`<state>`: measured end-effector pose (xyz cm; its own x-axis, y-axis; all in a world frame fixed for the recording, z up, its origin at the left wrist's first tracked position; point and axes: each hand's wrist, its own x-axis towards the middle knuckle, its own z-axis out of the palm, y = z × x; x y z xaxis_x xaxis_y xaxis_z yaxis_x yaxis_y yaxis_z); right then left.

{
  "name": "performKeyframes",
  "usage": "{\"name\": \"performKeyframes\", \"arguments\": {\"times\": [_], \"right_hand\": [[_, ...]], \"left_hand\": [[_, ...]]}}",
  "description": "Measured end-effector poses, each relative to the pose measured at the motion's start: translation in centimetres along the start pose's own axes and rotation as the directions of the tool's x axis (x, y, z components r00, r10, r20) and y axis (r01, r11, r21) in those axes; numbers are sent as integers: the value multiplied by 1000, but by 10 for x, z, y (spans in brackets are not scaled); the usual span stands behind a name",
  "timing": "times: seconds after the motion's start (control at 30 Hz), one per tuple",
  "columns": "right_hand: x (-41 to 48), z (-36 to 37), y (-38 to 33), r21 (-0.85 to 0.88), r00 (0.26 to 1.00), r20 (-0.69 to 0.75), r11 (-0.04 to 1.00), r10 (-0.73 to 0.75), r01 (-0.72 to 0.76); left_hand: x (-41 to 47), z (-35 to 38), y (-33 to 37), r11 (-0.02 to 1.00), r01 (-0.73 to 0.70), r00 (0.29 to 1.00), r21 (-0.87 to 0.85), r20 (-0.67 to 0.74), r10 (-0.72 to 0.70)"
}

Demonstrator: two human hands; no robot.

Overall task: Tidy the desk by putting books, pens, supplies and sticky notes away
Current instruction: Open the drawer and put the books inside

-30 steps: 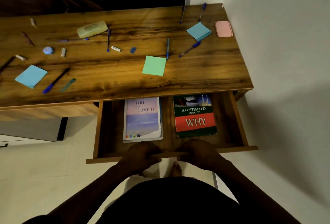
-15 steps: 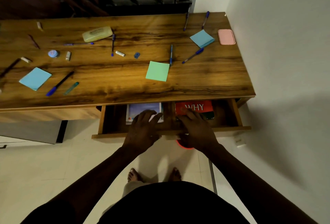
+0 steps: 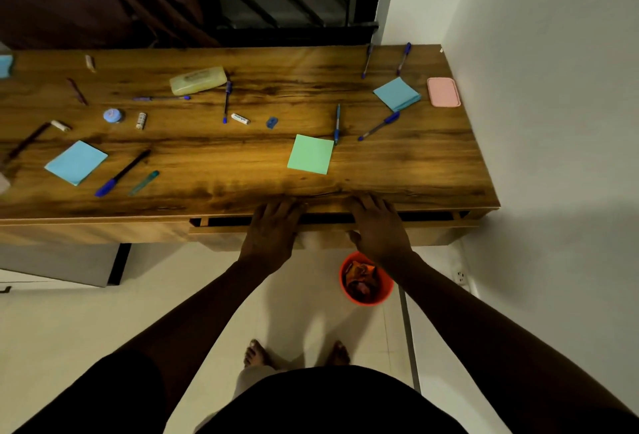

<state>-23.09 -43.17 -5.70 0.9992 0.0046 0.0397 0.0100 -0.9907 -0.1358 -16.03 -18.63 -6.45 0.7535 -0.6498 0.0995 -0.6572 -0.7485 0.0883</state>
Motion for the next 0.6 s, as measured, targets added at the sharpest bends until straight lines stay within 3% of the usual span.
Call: {"name": "performKeyframes", "arguments": {"times": [0.37,0.6], "right_hand": [[9,15,-4,-75,987,-150,995,52,-64],[14,28,-10,-75,961,-267,993,65,-88]], "left_hand": [[15,7,3,998,36,998,43,-54,-34],[30,1,2,997,32,996,66,79,-37]]}}
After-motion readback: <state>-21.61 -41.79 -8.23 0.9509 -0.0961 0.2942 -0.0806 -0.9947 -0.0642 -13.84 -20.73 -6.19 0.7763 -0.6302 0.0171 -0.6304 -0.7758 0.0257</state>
